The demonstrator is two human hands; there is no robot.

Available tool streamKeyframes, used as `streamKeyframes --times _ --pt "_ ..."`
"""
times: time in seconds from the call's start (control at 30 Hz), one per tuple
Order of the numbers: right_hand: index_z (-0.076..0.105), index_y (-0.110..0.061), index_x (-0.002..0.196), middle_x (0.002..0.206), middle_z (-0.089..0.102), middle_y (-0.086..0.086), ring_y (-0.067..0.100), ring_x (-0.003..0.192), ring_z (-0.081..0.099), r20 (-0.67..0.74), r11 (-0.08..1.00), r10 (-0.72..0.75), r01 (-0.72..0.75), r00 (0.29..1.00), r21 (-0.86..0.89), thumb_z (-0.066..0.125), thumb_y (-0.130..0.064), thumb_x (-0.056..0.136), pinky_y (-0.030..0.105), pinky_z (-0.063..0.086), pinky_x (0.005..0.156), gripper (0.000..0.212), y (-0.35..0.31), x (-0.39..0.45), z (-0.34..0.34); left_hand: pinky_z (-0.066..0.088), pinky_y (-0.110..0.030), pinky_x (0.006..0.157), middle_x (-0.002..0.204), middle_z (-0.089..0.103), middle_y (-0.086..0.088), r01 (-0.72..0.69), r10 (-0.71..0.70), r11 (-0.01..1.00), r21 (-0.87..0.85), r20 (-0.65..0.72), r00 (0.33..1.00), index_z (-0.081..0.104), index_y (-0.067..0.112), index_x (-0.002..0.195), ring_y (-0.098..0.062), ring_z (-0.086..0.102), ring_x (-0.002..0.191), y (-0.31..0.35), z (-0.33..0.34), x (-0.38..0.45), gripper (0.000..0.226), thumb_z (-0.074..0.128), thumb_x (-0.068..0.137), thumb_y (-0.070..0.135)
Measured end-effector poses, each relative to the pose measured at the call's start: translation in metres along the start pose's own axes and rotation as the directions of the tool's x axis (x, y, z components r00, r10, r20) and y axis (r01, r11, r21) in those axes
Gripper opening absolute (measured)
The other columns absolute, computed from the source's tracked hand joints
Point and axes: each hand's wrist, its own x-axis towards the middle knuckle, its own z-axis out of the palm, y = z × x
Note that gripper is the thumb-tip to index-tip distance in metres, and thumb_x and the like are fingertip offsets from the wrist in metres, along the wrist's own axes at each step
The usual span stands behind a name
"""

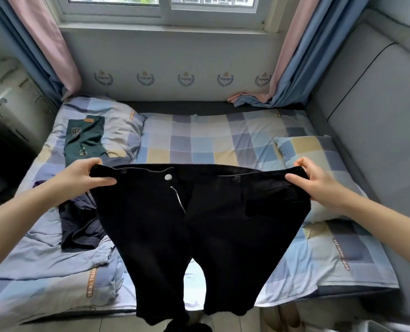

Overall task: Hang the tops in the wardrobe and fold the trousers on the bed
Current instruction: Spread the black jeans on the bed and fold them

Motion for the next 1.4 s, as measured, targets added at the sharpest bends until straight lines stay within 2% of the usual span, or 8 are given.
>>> streamKeyframes --times 0.27,0.37,0.5,0.7,0.83,0.97,1.1,1.4 --pt "0.058 -0.020 0.086 0.071 0.062 -0.008 -0.002 0.055 0.059 -0.316 0.941 0.007 0.100 0.949 0.322 0.055 -0.013 0.096 0.013 0.049 0.054 0.013 -0.081 0.166 -0.013 0.046 -0.015 0.048 0.063 0.056 0.002 -0.056 0.024 0.920 -0.389 -0.088 0.996 0.056 0.021 0.070 -0.006 0.055 0.054 0.038 -0.062 0.144 0.028 0.066 0.086 0.000" --pt "0.056 -0.014 0.107 0.090 0.061 0.003 0.007 0.064 0.060 -0.531 0.972 0.020 0.109 0.847 0.210 0.057 -0.023 0.094 0.023 0.049 0.059 0.016 -0.096 0.304 -0.030 0.051 -0.019 0.065 0.097 0.059 -0.006 -0.175 0.040 0.918 -0.356 -0.357 0.933 0.056 0.022 0.104 -0.016 0.059 0.084 0.041 -0.079 0.282 0.025 0.067 0.089 0.006" --pt "0.041 -0.006 0.136 0.137 0.048 0.017 0.031 0.122 0.048 -0.703 0.985 0.105 -0.173 0.704 -0.027 0.052 -0.021 0.089 0.031 0.036 0.100 0.051 -0.037 0.435 -0.007 0.024 -0.034 0.118 0.160 0.018 -0.008 -0.068 -0.031 0.968 -0.240 -0.387 0.921 0.000 0.019 0.155 -0.022 0.026 0.144 -0.010 -0.015 0.435 0.090 0.063 0.091 0.018" --pt "0.055 0.003 0.124 0.124 0.058 0.022 0.037 0.116 0.053 -0.394 0.907 0.283 -0.377 0.874 -0.186 0.054 -0.012 0.092 0.037 0.041 0.094 0.036 0.175 0.468 0.171 0.020 -0.038 0.119 0.160 0.019 -0.012 0.268 -0.269 0.963 -0.027 -0.013 0.963 0.012 0.005 0.154 -0.028 0.021 0.147 -0.205 0.221 0.438 0.085 0.064 0.090 0.027" --pt "0.050 0.004 0.128 0.122 0.058 0.026 0.039 0.115 0.054 -0.234 0.834 0.510 -0.543 0.827 -0.102 0.053 -0.016 0.094 0.041 0.041 0.098 0.040 0.295 0.435 0.265 0.026 -0.033 0.115 0.152 0.037 -0.013 0.428 -0.432 0.902 0.060 0.109 0.895 0.034 0.000 0.146 -0.028 0.034 0.140 -0.311 0.323 0.367 0.066 0.065 0.089 0.014" --pt "0.045 -0.007 0.066 0.065 0.042 0.012 0.024 0.062 0.044 -0.112 0.764 0.625 -0.635 0.773 -0.117 0.049 -0.019 0.095 0.037 0.036 0.061 0.031 0.373 0.385 0.329 0.039 -0.047 0.107 0.146 0.044 -0.009 0.563 -0.574 0.818 0.114 0.104 0.813 0.040 0.010 0.143 -0.032 0.047 0.130 -0.380 0.380 0.295 0.073 0.071 0.077 0.019" --pt "0.037 -0.020 0.062 0.063 0.035 -0.002 0.016 0.059 0.033 -0.054 0.673 0.736 -0.738 0.675 -0.043 0.051 -0.034 0.095 0.027 0.033 0.064 0.039 0.426 0.332 0.374 0.041 -0.051 0.103 0.147 0.041 -0.012 0.647 -0.646 0.748 0.146 -0.061 0.761 0.037 0.010 0.144 -0.034 0.044 0.130 -0.411 0.408 0.233 0.073 0.072 0.080 0.013" --pt "0.071 -0.017 0.101 0.096 0.072 -0.003 0.023 0.094 0.067 0.137 0.551 0.833 -0.829 0.537 -0.101 0.077 -0.062 0.060 0.038 0.052 0.089 0.061 0.496 0.213 0.407 0.044 -0.032 0.051 0.083 0.058 0.002 0.053 -0.170 0.807 0.588 0.145 0.975 0.064 0.017 0.091 -0.022 0.057 0.068 -0.389 0.497 0.123 0.053 0.086 0.056 0.052"
